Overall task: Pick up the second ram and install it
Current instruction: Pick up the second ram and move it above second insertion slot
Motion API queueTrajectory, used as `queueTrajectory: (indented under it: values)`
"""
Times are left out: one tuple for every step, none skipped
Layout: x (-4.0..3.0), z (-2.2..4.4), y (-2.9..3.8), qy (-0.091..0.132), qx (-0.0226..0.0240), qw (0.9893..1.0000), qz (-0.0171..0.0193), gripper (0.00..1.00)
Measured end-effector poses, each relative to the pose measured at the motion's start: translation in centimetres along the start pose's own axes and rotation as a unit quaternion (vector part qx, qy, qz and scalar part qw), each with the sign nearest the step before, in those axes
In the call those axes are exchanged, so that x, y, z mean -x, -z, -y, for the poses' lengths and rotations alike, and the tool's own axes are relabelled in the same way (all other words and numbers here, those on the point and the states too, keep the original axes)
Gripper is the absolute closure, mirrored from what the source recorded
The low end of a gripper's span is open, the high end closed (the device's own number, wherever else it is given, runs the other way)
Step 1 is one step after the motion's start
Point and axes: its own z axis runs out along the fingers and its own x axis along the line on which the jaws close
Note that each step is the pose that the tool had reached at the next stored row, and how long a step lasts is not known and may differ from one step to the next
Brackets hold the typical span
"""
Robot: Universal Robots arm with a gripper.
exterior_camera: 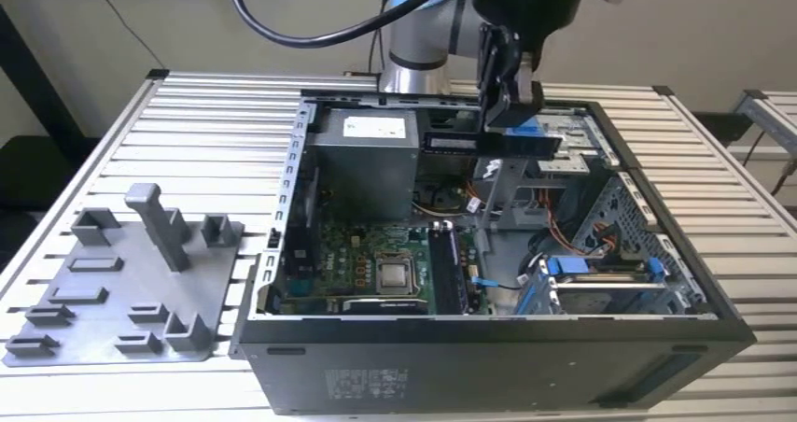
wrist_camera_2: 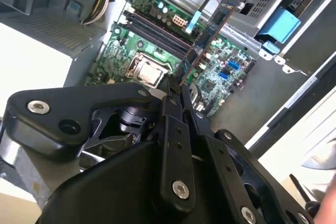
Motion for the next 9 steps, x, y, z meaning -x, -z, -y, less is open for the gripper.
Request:
queueTrajectory:
  values:
    - [0.20, -0.01, -0.02, 0.000, 0.0000, 1.0000, 0.0000, 0.86]
    - [0.42, -0.02, -0.03, 0.000, 0.0000, 1.0000, 0.0000, 0.86]
    - [0.62, -0.03, -0.05, -0.001, 0.0000, 1.0000, 0.0000, 0.86]
    - [0.83, -0.04, -0.07, -0.001, 0.0000, 1.0000, 0.0000, 0.86]
    - [1.03, -0.06, -0.08, -0.001, 0.0000, 1.0000, 0.0000, 0.86]
    - [1.23, -0.07, -0.10, -0.001, 0.0000, 1.0000, 0.0000, 0.86]
    - [1.44, -0.08, -0.12, -0.001, -0.0001, 1.0000, 0.0000, 0.86]
    - [1.66, -0.09, -0.13, -0.002, -0.0001, 1.0000, 0.0000, 0.86]
    - [1.92, -0.11, -0.16, -0.002, -0.0001, 1.0000, 0.0000, 0.86]
